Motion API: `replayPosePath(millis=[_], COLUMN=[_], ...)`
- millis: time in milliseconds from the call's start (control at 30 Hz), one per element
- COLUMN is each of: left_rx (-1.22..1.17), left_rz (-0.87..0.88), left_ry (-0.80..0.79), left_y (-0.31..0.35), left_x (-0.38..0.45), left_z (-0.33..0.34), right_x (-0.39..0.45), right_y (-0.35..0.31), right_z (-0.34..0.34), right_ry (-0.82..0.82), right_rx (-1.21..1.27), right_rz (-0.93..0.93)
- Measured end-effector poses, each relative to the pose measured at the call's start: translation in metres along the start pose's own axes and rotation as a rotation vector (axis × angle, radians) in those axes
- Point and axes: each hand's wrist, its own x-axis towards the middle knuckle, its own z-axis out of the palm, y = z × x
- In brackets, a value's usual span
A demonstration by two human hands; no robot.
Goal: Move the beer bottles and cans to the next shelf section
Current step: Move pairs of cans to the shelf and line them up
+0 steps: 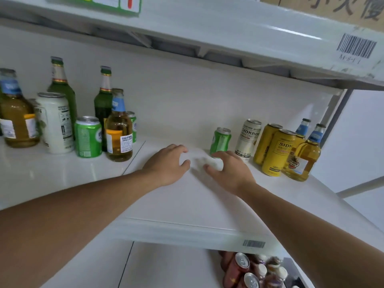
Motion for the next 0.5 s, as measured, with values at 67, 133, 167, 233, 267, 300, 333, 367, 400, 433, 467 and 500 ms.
replayPosePath(millis=[67, 133, 167, 233, 267, 300, 333, 367, 400, 433, 467, 500], left_rx=[0.027, 0.067, 0.086, 0.120, 0.136, 0.156, 0.178, 0.199, 0.215, 0.229, 0.243, 0.261], left_rz=[-0.018, -0.039, -0.055, -0.105, -0.138, -0.169, -0.196, -0.223, -0.252, -0.282, -0.309, -0.335], left_ry=[-0.003, 0.005, 0.016, 0.039, 0.046, 0.051, 0.056, 0.061, 0.068, 0.073, 0.076, 0.076], left_y=[-0.001, -0.002, -0.002, -0.002, -0.002, -0.002, -0.002, -0.001, 0.001, 0.003, 0.005, 0.007], left_x=[-0.018, -0.038, -0.048, -0.070, -0.082, -0.094, -0.107, -0.119, -0.130, -0.142, -0.153, -0.165], left_z=[-0.015, -0.034, -0.043, -0.060, -0.066, -0.072, -0.078, -0.083, -0.088, -0.094, -0.099, -0.104], right_x=[-0.003, -0.007, -0.009, -0.016, -0.021, -0.026, -0.031, -0.037, -0.043, -0.048, -0.054, -0.060], right_y=[-0.009, -0.017, -0.021, -0.028, -0.030, -0.033, -0.035, -0.038, -0.040, -0.043, -0.046, -0.050], right_z=[-0.001, -0.001, 0.000, 0.002, 0.003, 0.005, 0.006, 0.007, 0.008, 0.010, 0.012, 0.014], right_ry=[0.011, 0.017, 0.018, -0.006, -0.025, -0.041, -0.056, -0.068, -0.079, -0.087, -0.093, -0.097], right_rx=[0.037, 0.076, 0.098, 0.155, 0.191, 0.229, 0.265, 0.298, 0.331, 0.365, 0.397, 0.424], right_rz=[-0.032, -0.078, -0.103, -0.140, -0.154, -0.170, -0.185, -0.199, -0.209, -0.219, -0.227, -0.238])
